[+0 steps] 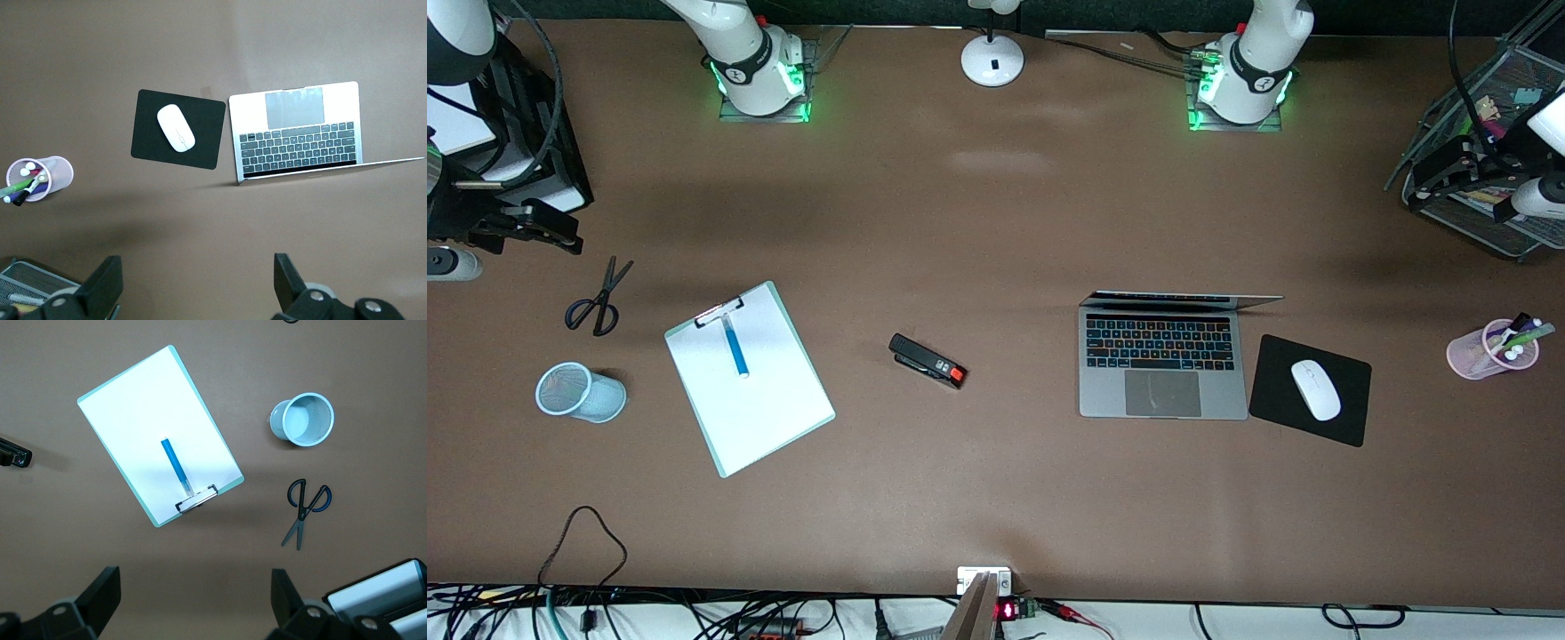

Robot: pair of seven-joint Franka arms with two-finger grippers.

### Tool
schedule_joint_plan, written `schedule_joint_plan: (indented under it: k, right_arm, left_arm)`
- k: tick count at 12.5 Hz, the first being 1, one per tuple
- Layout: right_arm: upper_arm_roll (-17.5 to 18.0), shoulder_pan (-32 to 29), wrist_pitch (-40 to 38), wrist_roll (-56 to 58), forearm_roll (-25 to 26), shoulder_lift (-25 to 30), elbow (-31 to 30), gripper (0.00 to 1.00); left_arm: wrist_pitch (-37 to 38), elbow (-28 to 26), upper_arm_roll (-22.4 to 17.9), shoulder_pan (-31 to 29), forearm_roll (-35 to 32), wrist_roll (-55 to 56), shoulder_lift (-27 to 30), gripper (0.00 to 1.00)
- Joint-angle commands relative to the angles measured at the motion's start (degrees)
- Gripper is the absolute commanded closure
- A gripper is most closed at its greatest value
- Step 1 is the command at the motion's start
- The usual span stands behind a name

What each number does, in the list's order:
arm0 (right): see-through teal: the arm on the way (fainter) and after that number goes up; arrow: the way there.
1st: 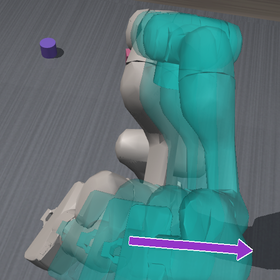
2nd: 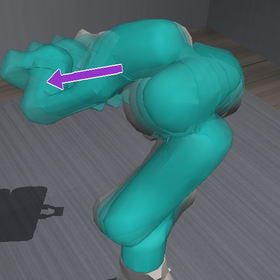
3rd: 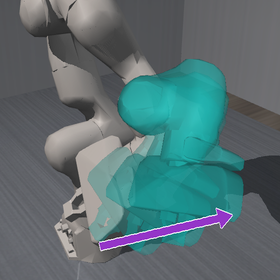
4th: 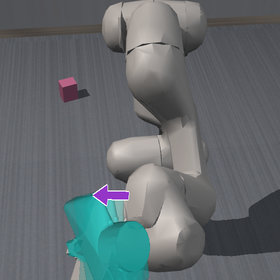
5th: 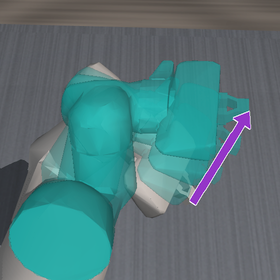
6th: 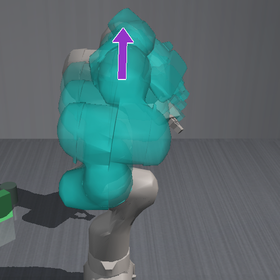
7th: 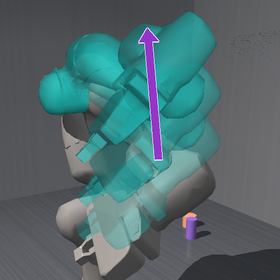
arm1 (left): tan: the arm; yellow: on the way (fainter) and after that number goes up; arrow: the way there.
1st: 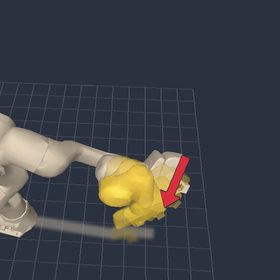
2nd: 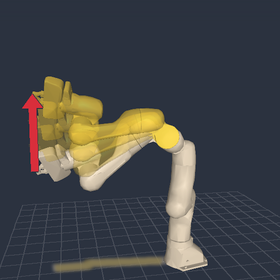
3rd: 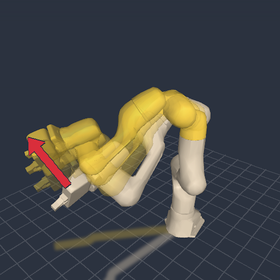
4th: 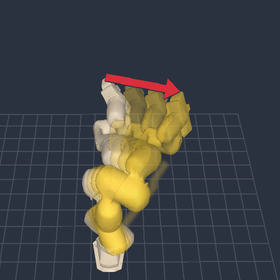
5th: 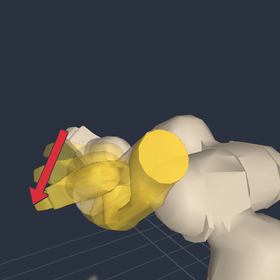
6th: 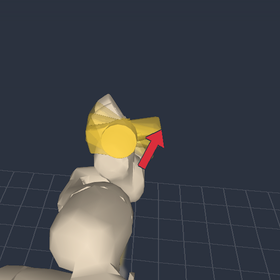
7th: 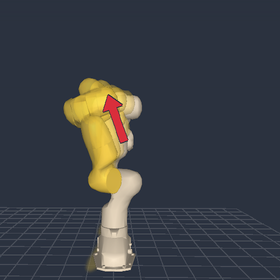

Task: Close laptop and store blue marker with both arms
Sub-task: 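Reach the right gripper to the blue marker on the clipboard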

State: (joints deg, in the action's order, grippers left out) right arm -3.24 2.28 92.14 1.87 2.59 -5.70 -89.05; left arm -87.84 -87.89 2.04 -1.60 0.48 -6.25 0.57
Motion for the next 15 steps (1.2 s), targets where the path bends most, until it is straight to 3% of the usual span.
schedule_joint_plan:
  k: [1, 6, 9, 13, 15]
  right_arm:
    - [0.3, -0.7, -0.4, -0.2, 0.0, 0.9, -0.8, 0.0]
    - [0.3, -0.8, 0.3, -0.4, -0.1, -0.5, -0.8, 0.0]
    - [0.4, -0.5, 1.6, 0.3, -2.7, -2.5, -0.6, 0.0]
    - [1.0, -0.2, 2.3, 0.2, -3.5, -9.1, 0.2, 0.0]
    - [1.0, 2.5, 5.0, -0.6, -3.6, -11.9, 0.4, 0.0]
  left_arm:
    - [0.1, -0.8, 0.7, -0.5, -0.1, -1.3, 1.2, 0.0]
    - [0.4, -0.5, 0.9, 0.1, -0.1, -1.3, 1.1, 0.0]
    - [0.3, -0.4, 1.3, 0.1, -0.1, -1.3, 1.0, 0.0]
    - [0.3, -0.4, 1.0, 0.5, -0.1, -1.3, 1.1, 0.0]
    - [0.4, -0.7, -1.5, 3.8, -0.2, -1.2, 1.2, 0.0]
